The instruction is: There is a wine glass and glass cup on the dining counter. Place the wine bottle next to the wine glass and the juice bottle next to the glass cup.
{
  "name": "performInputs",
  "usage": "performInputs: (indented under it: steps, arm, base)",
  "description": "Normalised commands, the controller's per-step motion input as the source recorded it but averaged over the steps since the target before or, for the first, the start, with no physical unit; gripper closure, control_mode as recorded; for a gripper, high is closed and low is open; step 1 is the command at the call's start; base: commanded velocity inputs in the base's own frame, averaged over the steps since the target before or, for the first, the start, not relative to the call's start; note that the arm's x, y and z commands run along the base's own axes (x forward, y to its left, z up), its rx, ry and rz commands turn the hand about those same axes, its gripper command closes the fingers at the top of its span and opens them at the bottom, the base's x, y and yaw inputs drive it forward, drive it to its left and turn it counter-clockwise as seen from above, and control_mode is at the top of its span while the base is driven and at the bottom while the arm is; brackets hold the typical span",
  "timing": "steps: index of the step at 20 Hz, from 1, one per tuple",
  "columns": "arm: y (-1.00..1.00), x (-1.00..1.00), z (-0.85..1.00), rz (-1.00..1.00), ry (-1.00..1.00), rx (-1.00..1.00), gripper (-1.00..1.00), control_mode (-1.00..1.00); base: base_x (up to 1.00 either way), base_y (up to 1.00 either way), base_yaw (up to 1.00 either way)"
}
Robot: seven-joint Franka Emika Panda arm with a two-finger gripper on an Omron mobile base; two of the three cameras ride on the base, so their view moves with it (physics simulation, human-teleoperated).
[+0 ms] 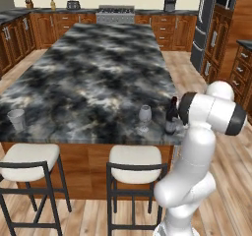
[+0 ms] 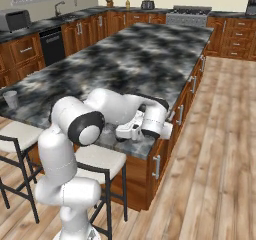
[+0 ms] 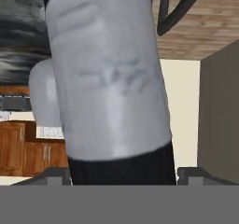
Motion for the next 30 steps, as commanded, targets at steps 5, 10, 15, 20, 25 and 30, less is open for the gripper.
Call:
performInputs:
  steps: [5, 10, 15, 20, 25, 30]
  arm:
    - [0.0, 0.32, -0.36, 0.03, 0.0, 0.0, 1.0, -1.0]
    - [0.0, 0.52, -0.04, 0.01, -0.03, 0.0, 1.0, -1.0]
    - [0.0, 0.5, -0.42, 0.02, -0.01, 0.0, 1.0, -1.0]
    - [0.0, 0.19, -0.65, 0.05, 0.0, 0.0, -1.0, -1.0]
    - [0.06, -0.15, -0.02, 0.01, -0.02, 0.0, -1.0, -1.0]
    - [0.01, -0.17, 0.25, 0.0, -0.08, 0.0, -1.0, -1.0]
  base:
    - [0.0, 0.0, 0.0]
    - [0.0, 0.0, 0.0]
    - [0.0, 0.0, 0.0]
    - [0.0, 0.0, 0.0]
    - [0.0, 0.0, 0.0]
    - [0.0, 0.0, 0.0]
